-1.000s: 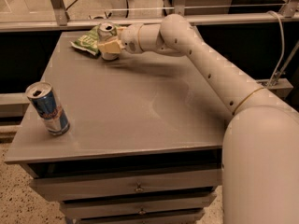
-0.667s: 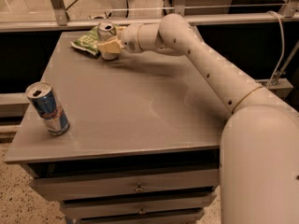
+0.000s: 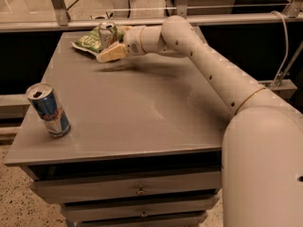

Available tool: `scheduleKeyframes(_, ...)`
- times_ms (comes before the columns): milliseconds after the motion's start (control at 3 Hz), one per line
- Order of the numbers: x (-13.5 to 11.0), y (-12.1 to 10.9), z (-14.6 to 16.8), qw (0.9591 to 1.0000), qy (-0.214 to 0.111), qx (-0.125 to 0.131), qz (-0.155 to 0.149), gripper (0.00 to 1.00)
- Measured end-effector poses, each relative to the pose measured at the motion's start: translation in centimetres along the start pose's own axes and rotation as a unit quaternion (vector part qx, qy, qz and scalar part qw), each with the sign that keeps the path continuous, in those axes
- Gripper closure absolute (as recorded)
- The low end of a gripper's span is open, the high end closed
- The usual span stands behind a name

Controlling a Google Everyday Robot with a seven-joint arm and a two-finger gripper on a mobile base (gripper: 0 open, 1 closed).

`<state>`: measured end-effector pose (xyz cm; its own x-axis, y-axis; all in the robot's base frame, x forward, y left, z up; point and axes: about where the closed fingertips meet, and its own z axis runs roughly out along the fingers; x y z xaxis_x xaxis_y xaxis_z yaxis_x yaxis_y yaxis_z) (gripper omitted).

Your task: Move 7up can near green jalapeno chip bag

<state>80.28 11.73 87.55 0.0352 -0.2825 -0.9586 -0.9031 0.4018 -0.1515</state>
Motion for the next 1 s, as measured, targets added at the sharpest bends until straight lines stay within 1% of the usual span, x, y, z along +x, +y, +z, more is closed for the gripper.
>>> scheduleKeyframes(333,0.4,-0.8,-2.0,0.9998,0.007,0.015,-0.006,0.00)
scheduleKeyframes(667,-0.1,-3.2,-7.6,0.9979,0.013,0.061,-0.016,0.00)
scheduleKeyframes(1000,-1.7,-6.0,-16.3,0.9912,-0.002,0.130,-0.024,0.00)
